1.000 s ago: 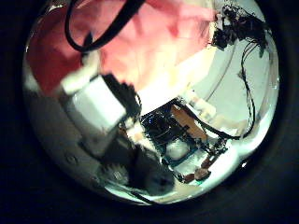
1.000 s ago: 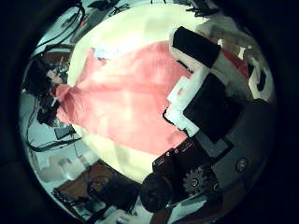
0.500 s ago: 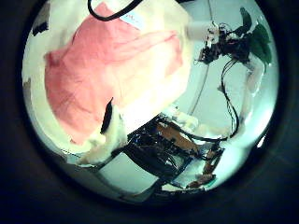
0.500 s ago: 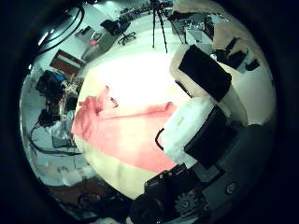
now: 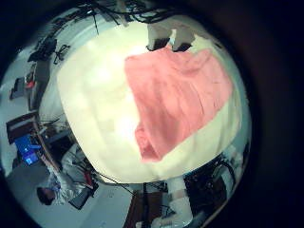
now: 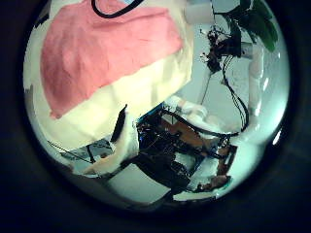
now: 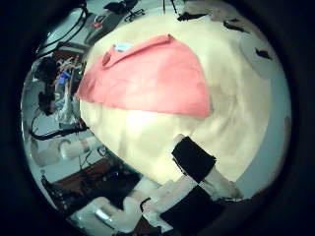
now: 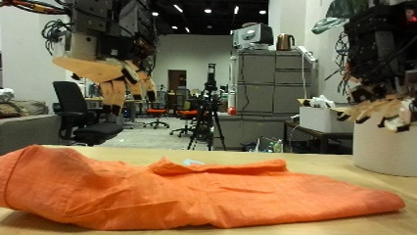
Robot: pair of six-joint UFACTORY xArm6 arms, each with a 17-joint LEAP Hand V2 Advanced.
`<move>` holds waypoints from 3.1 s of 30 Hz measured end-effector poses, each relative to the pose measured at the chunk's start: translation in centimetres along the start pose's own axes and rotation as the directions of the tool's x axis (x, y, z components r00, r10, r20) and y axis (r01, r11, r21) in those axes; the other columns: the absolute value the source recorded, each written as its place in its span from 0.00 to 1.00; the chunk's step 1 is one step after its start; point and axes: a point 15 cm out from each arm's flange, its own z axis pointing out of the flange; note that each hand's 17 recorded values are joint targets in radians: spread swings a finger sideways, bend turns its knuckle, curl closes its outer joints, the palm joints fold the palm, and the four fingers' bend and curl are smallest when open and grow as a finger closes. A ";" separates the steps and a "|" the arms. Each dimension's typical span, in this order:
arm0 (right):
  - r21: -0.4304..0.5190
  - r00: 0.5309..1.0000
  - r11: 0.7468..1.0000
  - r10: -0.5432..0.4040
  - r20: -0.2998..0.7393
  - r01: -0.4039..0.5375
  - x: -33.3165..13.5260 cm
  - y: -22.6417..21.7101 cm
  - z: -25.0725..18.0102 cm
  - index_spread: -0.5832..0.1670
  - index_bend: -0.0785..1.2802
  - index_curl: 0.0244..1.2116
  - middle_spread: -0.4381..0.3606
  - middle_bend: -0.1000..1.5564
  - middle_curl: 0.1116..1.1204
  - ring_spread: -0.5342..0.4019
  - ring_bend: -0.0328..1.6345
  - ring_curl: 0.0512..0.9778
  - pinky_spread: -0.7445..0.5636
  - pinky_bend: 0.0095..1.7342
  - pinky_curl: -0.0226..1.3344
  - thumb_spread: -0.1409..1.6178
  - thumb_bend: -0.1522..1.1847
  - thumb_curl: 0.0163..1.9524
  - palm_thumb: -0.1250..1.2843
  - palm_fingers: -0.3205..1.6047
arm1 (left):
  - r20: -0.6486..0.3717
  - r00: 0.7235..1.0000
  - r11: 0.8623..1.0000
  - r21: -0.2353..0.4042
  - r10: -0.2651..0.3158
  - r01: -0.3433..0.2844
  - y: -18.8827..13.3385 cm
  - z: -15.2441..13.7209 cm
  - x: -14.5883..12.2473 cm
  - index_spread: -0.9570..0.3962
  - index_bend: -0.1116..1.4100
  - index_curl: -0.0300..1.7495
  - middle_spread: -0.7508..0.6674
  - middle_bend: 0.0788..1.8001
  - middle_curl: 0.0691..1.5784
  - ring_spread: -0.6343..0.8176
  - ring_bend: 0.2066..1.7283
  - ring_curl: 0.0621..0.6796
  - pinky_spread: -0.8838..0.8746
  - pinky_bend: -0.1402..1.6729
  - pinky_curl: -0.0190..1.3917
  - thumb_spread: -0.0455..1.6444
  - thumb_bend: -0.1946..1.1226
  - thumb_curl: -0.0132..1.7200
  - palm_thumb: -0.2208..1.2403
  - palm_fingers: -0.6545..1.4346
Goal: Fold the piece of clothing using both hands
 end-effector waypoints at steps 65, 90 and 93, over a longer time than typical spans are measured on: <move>0.117 0.981 0.992 -0.026 -0.192 0.049 2.5 -2.3 2.2 0.37 0.78 0.63 0.39 0.80 0.59 0.34 0.80 0.56 0.24 0.66 0.41 0.64 0.14 0.28 0.88 0.82 | 0.035 0.999 1.000 -0.018 -0.013 0.014 5.8 3.3 -0.6 0.82 0.17 0.16 0.88 0.05 0.09 0.85 0.13 0.25 0.82 0.22 0.24 0.69 0.13 0.19 0.49 0.28; 0.365 0.883 0.817 -0.335 -0.330 0.447 -16.9 -10.7 -15.6 0.44 0.82 0.68 0.41 0.84 0.61 0.36 0.83 0.60 0.26 0.69 0.42 0.66 0.10 0.36 0.87 0.79 | -0.046 0.987 0.988 0.012 -0.152 0.153 11.4 4.2 -7.3 0.82 0.17 0.16 0.87 0.06 0.10 0.85 0.13 0.27 0.82 0.22 0.24 0.69 0.13 0.19 0.50 0.29; 0.358 0.840 0.768 -0.424 -0.338 0.531 -22.4 -12.4 -16.2 0.44 0.82 0.68 0.41 0.84 0.61 0.36 0.83 0.59 0.26 0.69 0.42 0.66 0.10 0.36 0.86 0.79 | -0.078 0.979 0.982 0.014 -0.189 0.190 12.8 5.0 -8.8 0.82 0.18 0.16 0.87 0.06 0.10 0.85 0.13 0.27 0.82 0.22 0.24 0.70 0.14 0.20 0.52 0.29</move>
